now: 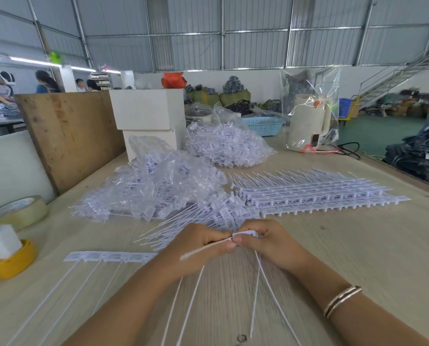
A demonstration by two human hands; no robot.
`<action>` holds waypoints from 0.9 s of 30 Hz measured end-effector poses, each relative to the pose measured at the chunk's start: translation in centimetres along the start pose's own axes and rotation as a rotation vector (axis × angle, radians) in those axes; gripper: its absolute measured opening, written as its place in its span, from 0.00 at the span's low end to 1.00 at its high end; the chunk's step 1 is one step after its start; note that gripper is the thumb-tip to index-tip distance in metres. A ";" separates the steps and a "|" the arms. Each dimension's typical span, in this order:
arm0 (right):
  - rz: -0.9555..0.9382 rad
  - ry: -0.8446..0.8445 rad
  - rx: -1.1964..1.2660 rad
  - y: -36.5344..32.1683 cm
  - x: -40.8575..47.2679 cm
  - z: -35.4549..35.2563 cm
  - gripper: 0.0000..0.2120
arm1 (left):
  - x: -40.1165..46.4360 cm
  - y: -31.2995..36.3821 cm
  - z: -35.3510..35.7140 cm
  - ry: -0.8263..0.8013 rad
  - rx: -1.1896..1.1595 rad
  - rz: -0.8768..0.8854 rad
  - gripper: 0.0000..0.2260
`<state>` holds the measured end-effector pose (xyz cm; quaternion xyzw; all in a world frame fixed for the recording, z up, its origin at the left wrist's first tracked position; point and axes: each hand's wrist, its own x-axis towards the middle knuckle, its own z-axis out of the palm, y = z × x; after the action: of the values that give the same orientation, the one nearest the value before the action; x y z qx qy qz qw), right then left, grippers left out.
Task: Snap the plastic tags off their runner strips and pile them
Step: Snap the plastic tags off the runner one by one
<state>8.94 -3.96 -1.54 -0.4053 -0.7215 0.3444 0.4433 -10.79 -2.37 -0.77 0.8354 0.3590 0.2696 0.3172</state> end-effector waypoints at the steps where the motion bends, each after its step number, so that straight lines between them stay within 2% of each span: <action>1: 0.001 -0.004 0.022 -0.1 0.0 0.0 0.08 | 0.0 0.0 0.0 0.009 -0.021 -0.009 0.07; 5: 0.006 -0.020 0.056 0.0 0.0 0.0 0.09 | 0.0 0.1 -0.1 0.019 -0.074 -0.042 0.04; 7: 0.025 0.005 0.146 0.1 0.0 -0.3 0.05 | -0.1 0.3 -0.4 0.037 -0.169 -0.062 0.05; 9: 0.053 0.021 0.221 0.3 0.0 -0.8 0.07 | 0.0 0.6 -0.7 0.073 -0.252 -0.093 0.06; 10: 0.056 0.005 0.181 0.2 -0.1 -0.8 0.08 | 0.0 0.7 -0.8 0.095 -0.244 -0.095 0.07; 12: 0.022 -0.043 0.002 0.2 -0.1 -0.3 0.02 | 0.0 0.7 -0.6 0.143 -0.094 -0.076 0.08; 14: -0.042 -0.037 -0.226 0.6 0.1 0.4 0.01 | -0.2 0.8 -0.2 0.152 0.136 -0.048 0.11; 16: -0.011 -0.023 -0.497 0.8 0.4 0.7 0.04 | -0.3 1.1 0.3 0.147 0.422 -0.032 0.14; 18: 0.058 -0.015 -0.662 0.9 0.3 0.5 0.08 | -0.3 1.4 0.4 0.170 0.582 -0.026 0.17; 20: 0.031 0.037 -0.661 0.7 0.4 0.5 0.07 | -0.2 1.6 0.7 0.189 0.643 -0.029 0.20; 23: -0.025 0.138 -0.480 0.1 0.3 0.8 0.10 | -0.2 2.1 1.4 0.211 0.698 -0.028 0.23; 27: -0.011 0.024 -0.511 -0.3 0.1 1.7 0.11 | -0.1 2.3 1.8 0.216 0.704 -0.034 0.25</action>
<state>7.26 -4.28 -1.86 -0.5043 -0.7821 0.1435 0.3367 -8.65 -4.30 -0.34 0.8540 0.4750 0.2110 -0.0252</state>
